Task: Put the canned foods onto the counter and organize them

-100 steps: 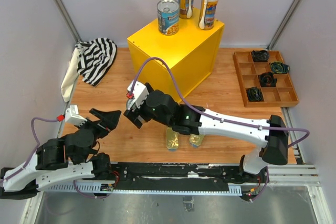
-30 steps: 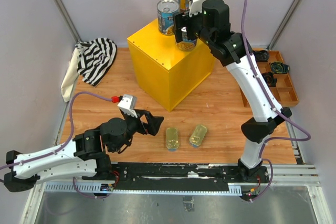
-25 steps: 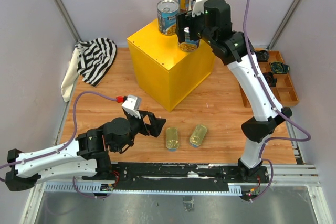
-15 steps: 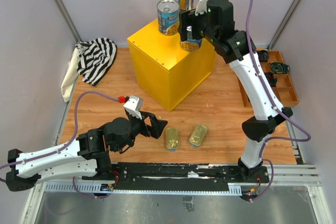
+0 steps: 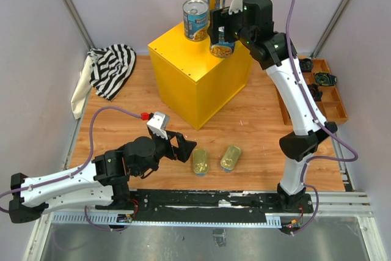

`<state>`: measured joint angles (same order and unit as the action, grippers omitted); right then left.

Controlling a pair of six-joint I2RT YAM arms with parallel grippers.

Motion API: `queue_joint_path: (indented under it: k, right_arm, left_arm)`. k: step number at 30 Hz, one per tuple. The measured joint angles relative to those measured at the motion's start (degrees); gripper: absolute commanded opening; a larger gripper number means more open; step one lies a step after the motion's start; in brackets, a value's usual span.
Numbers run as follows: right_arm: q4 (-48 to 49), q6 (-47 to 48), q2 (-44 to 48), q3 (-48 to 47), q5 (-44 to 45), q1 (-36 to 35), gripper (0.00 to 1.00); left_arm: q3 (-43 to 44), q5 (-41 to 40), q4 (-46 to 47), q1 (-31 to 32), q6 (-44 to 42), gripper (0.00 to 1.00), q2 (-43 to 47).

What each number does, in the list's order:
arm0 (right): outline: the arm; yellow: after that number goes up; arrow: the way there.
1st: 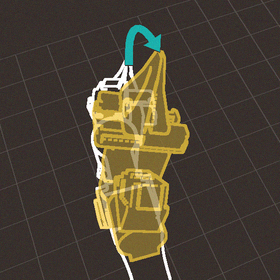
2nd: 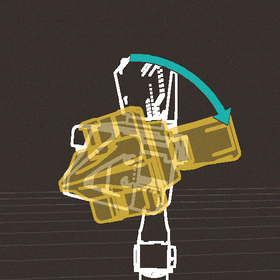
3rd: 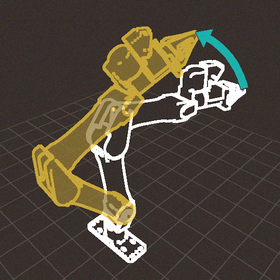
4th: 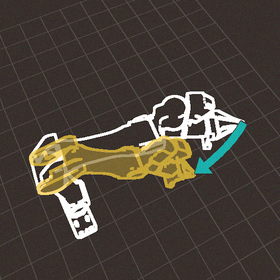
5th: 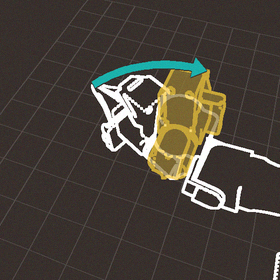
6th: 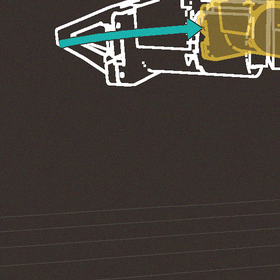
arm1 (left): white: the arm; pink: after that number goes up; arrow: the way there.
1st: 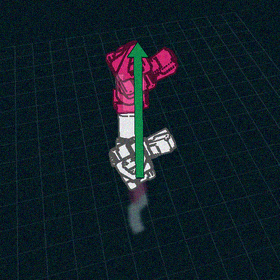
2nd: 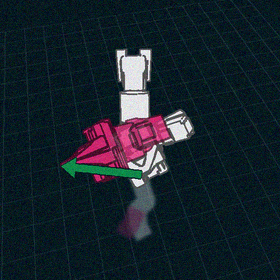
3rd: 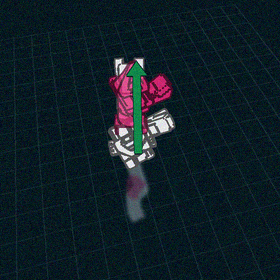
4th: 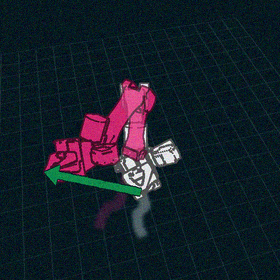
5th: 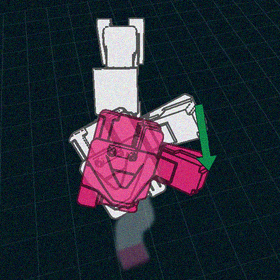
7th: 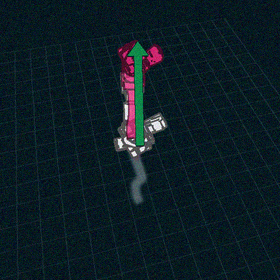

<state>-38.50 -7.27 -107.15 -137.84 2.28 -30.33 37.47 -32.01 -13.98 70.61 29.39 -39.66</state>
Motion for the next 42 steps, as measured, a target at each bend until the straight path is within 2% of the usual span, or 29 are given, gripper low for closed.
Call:
queue_joint_path:
  k: [31,33,34,38,42]
  right_arm:
    - [5.6,0.0,-2.0,0.5,-1.9,0.7,0.15]
    - [5.6,0.0,-2.0,0.5,-1.9,0.7,0.20]
    - [5.7,0.0,-2.1,0.5,-1.9,0.7,0.26]
    - [5.9,0.0,-2.0,0.7,-2.1,0.7,0.63]
    - [7.5,0.2,-1.6,2.1,-2.1,0.6,0.83]
  left_arm:
    - [-0.9,2.8,1.2,-2.3,0.3,0.99,-1.4]
    - [-0.9,3.0,1.3,-2.4,0.3,1.00,-1.4]
    - [-0.9,3.2,1.3,-2.5,0.3,1.00,-1.4]
    - [-1.0,3.3,1.4,-2.7,0.3,0.99,-1.5]
    - [-1.0,3.4,1.4,-2.7,0.3,0.99,-1.5]
